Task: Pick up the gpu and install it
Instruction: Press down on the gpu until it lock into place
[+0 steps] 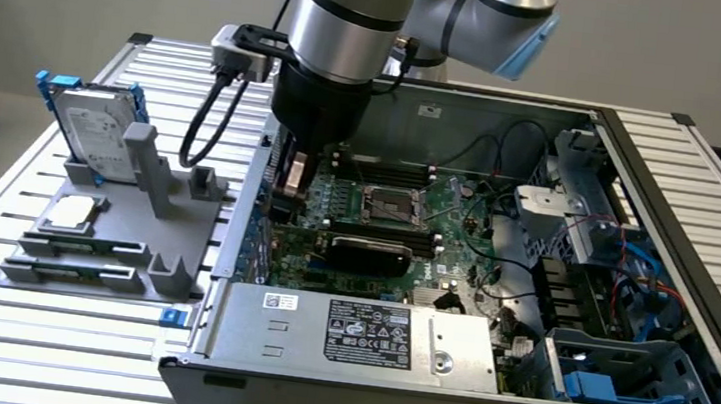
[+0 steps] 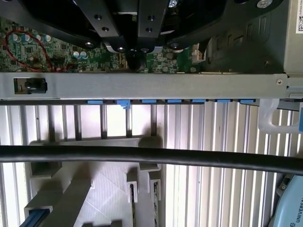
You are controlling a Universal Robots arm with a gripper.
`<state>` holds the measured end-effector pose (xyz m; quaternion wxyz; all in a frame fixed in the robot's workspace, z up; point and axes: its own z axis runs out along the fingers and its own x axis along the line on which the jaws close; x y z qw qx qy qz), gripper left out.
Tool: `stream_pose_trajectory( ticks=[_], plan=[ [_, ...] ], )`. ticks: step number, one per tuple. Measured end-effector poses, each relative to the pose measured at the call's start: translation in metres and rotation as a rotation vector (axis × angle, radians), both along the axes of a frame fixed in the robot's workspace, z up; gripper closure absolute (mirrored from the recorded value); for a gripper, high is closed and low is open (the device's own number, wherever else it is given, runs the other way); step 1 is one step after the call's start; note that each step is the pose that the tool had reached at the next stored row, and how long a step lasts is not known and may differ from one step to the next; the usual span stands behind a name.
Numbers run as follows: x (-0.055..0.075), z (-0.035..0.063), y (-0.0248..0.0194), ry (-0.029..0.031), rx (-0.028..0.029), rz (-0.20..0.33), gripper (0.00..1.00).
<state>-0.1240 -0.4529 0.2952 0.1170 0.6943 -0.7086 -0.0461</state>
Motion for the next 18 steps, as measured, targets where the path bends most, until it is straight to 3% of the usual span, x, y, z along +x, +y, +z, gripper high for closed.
stream_pose_trajectory(
  ticks=[18],
  plan=[
    [0.0004,0.0014,0.0017,0.0068,-0.0001,-0.012,0.89]
  ],
)
